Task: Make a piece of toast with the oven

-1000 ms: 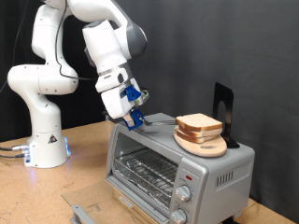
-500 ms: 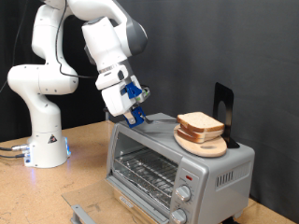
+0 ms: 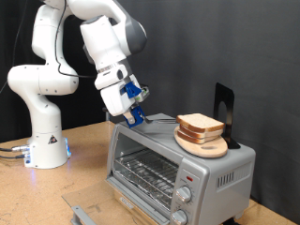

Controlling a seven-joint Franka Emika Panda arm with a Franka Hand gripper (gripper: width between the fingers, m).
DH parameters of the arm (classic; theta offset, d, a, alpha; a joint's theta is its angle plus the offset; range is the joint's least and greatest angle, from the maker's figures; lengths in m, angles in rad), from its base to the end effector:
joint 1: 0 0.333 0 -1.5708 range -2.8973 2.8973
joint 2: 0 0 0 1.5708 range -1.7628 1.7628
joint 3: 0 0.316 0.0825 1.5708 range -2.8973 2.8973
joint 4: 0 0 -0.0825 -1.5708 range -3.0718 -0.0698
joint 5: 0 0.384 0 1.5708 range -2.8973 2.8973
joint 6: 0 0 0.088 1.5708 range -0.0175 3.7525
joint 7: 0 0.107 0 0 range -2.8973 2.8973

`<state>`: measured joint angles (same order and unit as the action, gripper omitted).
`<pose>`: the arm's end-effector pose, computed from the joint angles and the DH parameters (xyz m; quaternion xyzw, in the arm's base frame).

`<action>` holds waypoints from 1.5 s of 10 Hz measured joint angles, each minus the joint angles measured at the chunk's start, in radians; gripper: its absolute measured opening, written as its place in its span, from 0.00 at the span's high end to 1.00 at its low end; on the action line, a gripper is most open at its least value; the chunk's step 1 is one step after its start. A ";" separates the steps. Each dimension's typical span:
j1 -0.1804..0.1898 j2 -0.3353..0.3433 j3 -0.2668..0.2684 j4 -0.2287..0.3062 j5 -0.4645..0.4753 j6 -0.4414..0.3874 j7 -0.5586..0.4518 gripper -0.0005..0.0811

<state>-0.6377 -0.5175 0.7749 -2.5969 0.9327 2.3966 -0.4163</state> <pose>0.4197 0.0601 0.4006 -0.9745 0.0496 -0.1625 0.1467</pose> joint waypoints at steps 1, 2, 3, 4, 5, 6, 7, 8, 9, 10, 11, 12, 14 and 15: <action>0.000 0.000 -0.006 0.000 0.000 -0.004 -0.004 0.66; 0.000 0.000 -0.009 0.000 0.000 -0.005 -0.004 0.66; 0.000 0.000 -0.010 0.000 0.000 -0.004 -0.004 0.66; 0.000 0.000 -0.012 0.002 0.001 -0.004 -0.001 0.66; -0.001 0.000 -0.012 0.005 0.001 -0.003 0.004 0.66; -0.001 0.000 -0.012 0.008 0.001 -0.002 0.008 0.66; -0.001 0.000 -0.012 0.011 0.001 -0.001 0.009 0.66; -0.001 0.000 -0.012 0.013 0.001 -0.001 0.010 0.66; -0.001 0.000 -0.012 0.015 0.001 -0.001 0.011 0.66; -0.002 0.000 -0.012 0.016 0.000 -0.001 0.012 0.66; -0.004 0.000 -0.009 0.017 -0.002 0.000 0.015 0.66; -0.010 0.001 -0.001 0.019 -0.005 0.007 0.020 0.66; -0.019 0.011 0.026 0.027 -0.008 0.039 0.024 0.66; -0.019 0.020 0.035 0.033 -0.007 0.056 0.024 0.66</action>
<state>-0.6565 -0.4975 0.8100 -2.5634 0.9258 2.4530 -0.3928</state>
